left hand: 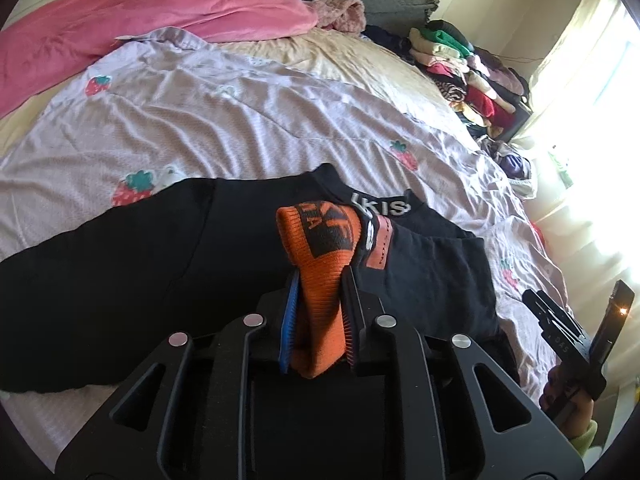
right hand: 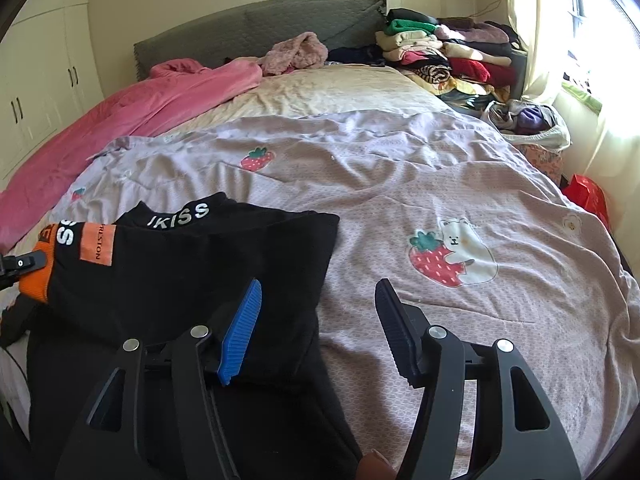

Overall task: Fold small clothes
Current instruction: 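Lay the cuff flat on the shirt back and open the left gripper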

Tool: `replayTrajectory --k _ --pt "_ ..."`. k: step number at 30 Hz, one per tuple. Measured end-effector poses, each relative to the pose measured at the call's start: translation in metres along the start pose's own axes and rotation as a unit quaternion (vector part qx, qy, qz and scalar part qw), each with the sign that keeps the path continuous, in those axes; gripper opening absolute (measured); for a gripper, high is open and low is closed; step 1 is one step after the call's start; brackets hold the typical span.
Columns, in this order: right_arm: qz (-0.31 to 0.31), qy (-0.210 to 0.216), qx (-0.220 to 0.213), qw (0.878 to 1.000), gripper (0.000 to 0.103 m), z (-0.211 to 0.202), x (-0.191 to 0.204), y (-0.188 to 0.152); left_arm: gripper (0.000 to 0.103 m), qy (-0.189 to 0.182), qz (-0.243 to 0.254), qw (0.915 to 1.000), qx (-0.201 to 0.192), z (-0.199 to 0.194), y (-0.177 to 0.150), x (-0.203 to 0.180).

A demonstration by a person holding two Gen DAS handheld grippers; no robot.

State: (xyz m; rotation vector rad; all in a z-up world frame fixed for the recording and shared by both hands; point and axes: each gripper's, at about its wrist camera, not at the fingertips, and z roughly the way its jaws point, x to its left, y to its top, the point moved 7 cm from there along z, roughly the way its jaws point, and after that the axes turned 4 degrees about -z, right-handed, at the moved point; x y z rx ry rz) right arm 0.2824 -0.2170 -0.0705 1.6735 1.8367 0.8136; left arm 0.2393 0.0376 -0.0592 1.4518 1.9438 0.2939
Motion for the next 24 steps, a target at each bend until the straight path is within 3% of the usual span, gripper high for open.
replayTrajectory --k 8,15,19,24 --pt "-0.015 0.013 -0.004 1.0 0.059 0.002 0.019 0.001 0.012 0.026 0.011 0.9996 -0.005 0.002 0.002 0.009" --pt "-0.046 0.028 0.001 0.999 0.059 0.006 0.045 -0.002 0.017 0.046 0.059 0.9968 0.03 0.039 -0.015 -0.013" --pt "-0.053 0.04 0.0 0.998 0.059 0.006 0.052 -0.003 0.024 0.096 0.103 0.9872 0.075 0.069 -0.035 -0.009" --pt "-0.049 0.053 0.003 0.997 0.059 0.007 0.054 -0.004 0.024 0.079 0.1 0.9886 0.081 0.077 -0.044 0.002"
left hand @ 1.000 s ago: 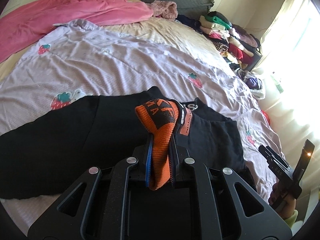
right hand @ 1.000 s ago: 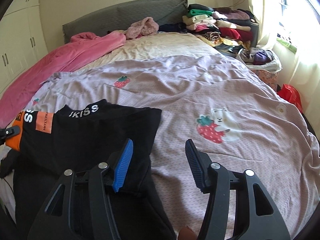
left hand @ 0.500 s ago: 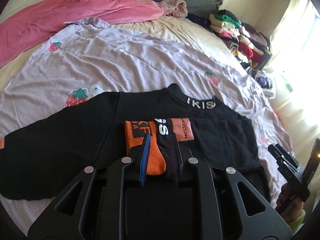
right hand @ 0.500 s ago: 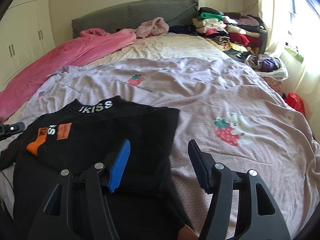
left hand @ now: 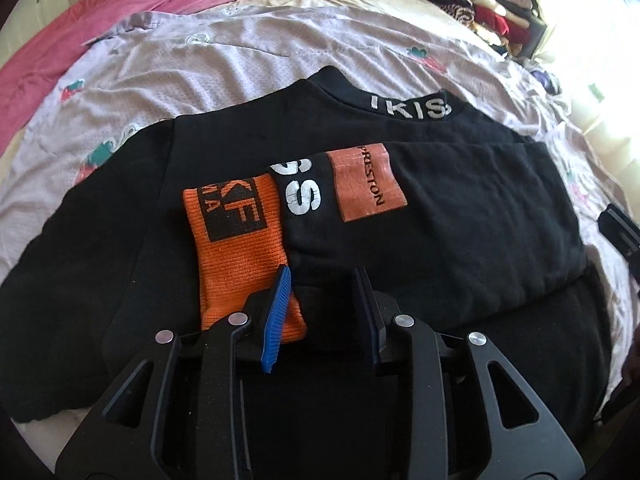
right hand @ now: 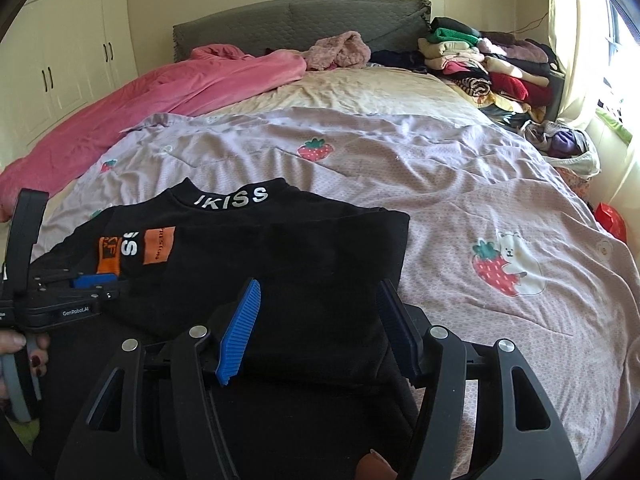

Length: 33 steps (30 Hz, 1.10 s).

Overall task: Fold small clothes
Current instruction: 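Lay the cuff flat on the shirt back and open the left gripper, then move the left tool to the orange cuff of the other sleeve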

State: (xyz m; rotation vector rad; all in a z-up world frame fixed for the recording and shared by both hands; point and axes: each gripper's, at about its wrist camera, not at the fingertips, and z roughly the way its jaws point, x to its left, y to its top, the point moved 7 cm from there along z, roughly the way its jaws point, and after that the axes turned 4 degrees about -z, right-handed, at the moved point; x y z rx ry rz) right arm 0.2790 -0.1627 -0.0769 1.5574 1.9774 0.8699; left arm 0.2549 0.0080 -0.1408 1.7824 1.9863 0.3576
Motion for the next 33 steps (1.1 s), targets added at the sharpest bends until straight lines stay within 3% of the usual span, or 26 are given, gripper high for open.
replayTrajectory --k 7,11,15,24,30,33 --pt "0.006 0.008 0.032 0.999 0.064 0.02 0.005 -0.01 0.024 -0.004 -0.001 1.0 -0.003 -0.002 -0.002 0.001" --pt "0.026 -0.005 0.1 0.995 0.064 0.054 -0.001 -0.035 0.025 -0.004 -0.006 1.0 -0.001 -0.001 0.0 0.0" --pt "0.015 -0.017 0.099 0.995 0.064 0.054 0.004 -0.037 0.026 -0.007 -0.007 1.0 0.0 -0.003 0.0 0.0" --pt "0.036 -0.001 0.081 0.996 0.068 0.029 0.01 -0.036 0.026 -0.016 -0.012 0.9998 -0.004 -0.015 -0.002 0.001" --pt "0.039 0.012 0.062 0.997 0.075 0.007 0.026 -0.034 0.04 -0.023 -0.016 0.9994 -0.021 -0.039 -0.003 0.003" --pt "0.038 0.012 0.054 0.998 0.076 -0.002 0.031 -0.031 0.056 -0.022 -0.019 0.9992 -0.028 -0.049 -0.006 0.007"
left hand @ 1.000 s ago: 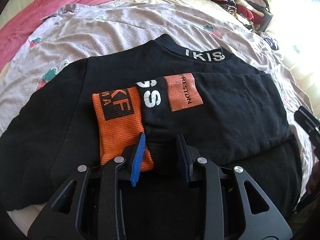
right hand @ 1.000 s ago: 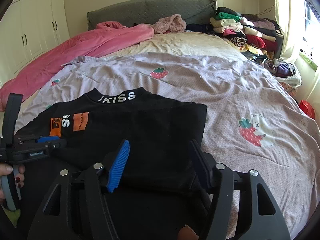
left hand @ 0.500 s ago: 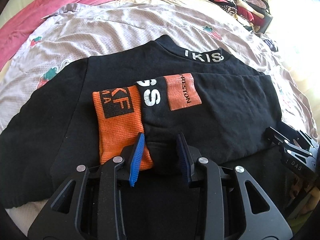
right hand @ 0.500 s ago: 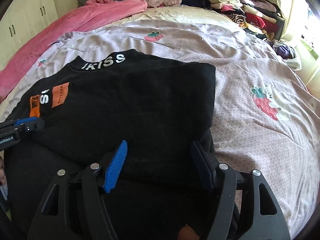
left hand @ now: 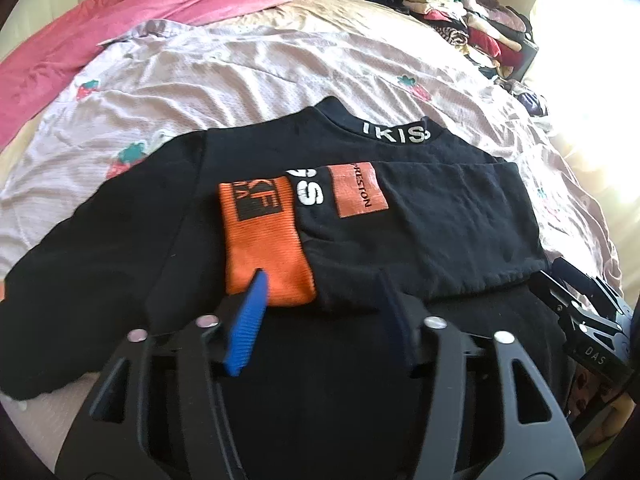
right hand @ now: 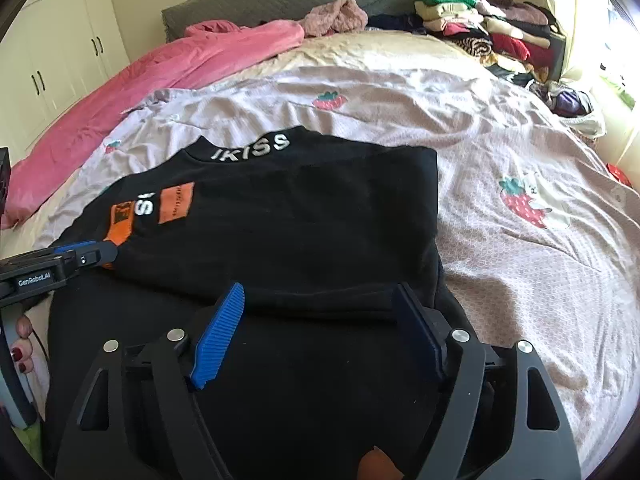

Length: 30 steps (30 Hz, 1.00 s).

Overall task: Fold small clothes
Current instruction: 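Move the left tool to the orange cuff of the other sleeve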

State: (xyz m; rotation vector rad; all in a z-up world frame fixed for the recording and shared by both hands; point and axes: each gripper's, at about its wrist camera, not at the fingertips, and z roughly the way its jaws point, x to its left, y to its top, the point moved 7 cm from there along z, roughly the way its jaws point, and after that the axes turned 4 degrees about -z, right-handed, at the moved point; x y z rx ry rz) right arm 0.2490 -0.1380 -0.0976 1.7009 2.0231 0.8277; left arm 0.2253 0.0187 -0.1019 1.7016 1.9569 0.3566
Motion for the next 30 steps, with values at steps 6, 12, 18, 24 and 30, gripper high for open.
replayTrajectory --k 6,12,18,24,30 --pt "-0.007 -0.004 -0.018 1.0 0.084 -0.019 0.01 0.004 0.068 0.001 -0.002 0.9998 -0.017 -0.022 -0.002 0.012" --pt "-0.021 -0.005 -0.034 0.999 0.089 -0.033 0.025 0.013 0.079 0.007 -0.024 0.9993 -0.029 -0.042 -0.005 0.038" --pt "-0.046 -0.002 -0.054 0.997 0.093 -0.048 0.05 0.023 0.086 0.017 -0.054 0.9976 -0.039 -0.057 -0.004 0.066" --pt "-0.068 0.009 -0.063 0.996 0.095 -0.054 0.076 0.03 0.092 0.028 -0.081 0.9947 -0.058 -0.074 -0.004 0.091" --pt "-0.09 0.014 -0.068 0.994 0.097 -0.056 0.098 0.031 0.093 0.044 -0.096 0.9922 -0.066 -0.086 -0.006 0.115"
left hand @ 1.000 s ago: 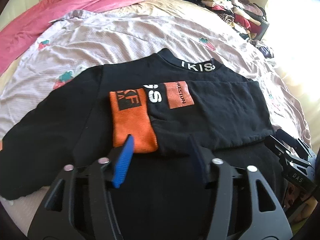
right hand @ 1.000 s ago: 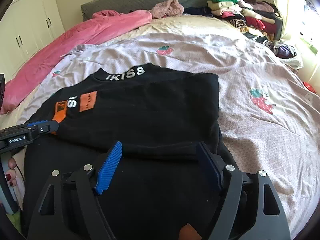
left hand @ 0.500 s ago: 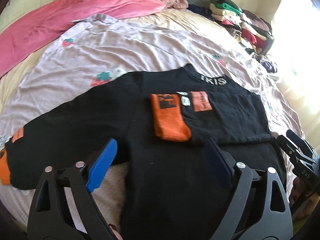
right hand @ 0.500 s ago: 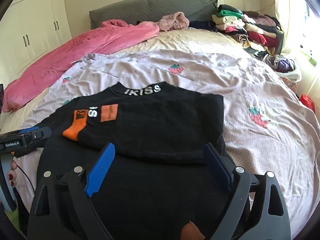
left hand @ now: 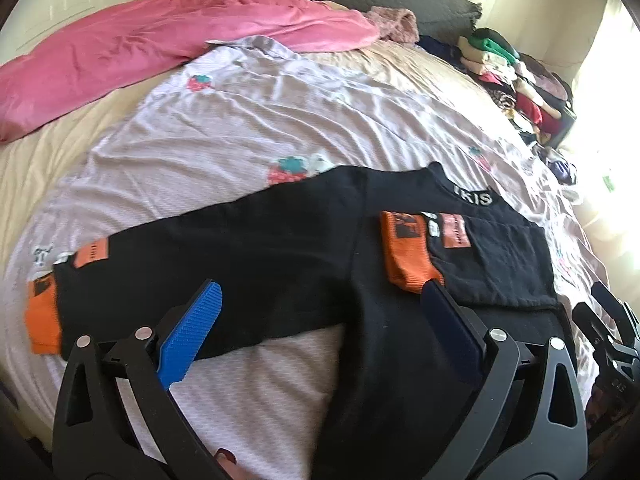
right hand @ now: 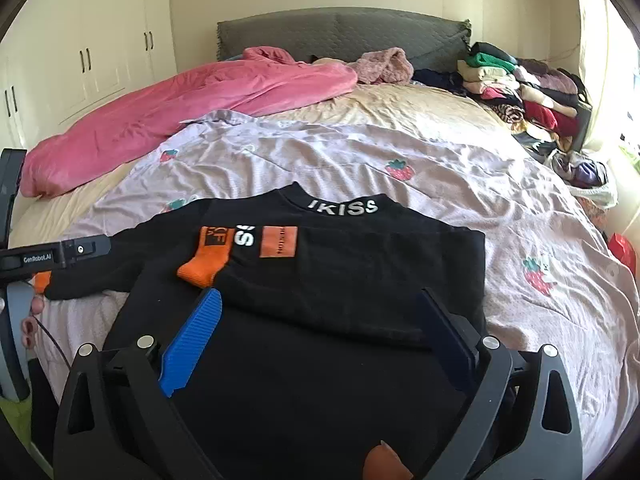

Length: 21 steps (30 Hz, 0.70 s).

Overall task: Fold small clothes
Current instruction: 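Move the left tool to the orange cuff of the other sleeve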

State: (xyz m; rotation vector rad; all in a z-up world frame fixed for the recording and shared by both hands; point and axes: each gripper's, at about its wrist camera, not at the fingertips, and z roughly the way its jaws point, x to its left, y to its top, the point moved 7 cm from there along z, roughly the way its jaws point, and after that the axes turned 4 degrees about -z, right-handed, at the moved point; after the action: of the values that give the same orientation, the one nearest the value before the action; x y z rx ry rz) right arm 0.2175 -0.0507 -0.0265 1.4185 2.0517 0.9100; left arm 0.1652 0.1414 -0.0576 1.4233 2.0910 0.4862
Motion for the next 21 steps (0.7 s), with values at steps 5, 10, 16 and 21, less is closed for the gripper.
replayTrajectory --k 5,10,16,21 --pt "-0.012 0.005 -0.001 1.0 0.098 0.002 0.013 0.001 0.093 0.016 -0.019 0.9997 -0.008 -0.009 0.002 0.026" --pt "-0.026 0.01 0.0 1.0 0.098 0.006 0.026 0.003 0.093 0.027 -0.036 0.9989 -0.014 -0.015 0.001 0.048" --pt "-0.036 0.01 -0.003 0.999 0.098 0.008 0.03 0.01 0.093 0.057 -0.061 0.9961 -0.028 -0.025 -0.002 0.082" --pt "-0.038 0.005 -0.014 0.999 0.098 0.008 0.024 0.021 0.093 0.086 -0.09 0.9915 -0.036 -0.031 -0.006 0.118"
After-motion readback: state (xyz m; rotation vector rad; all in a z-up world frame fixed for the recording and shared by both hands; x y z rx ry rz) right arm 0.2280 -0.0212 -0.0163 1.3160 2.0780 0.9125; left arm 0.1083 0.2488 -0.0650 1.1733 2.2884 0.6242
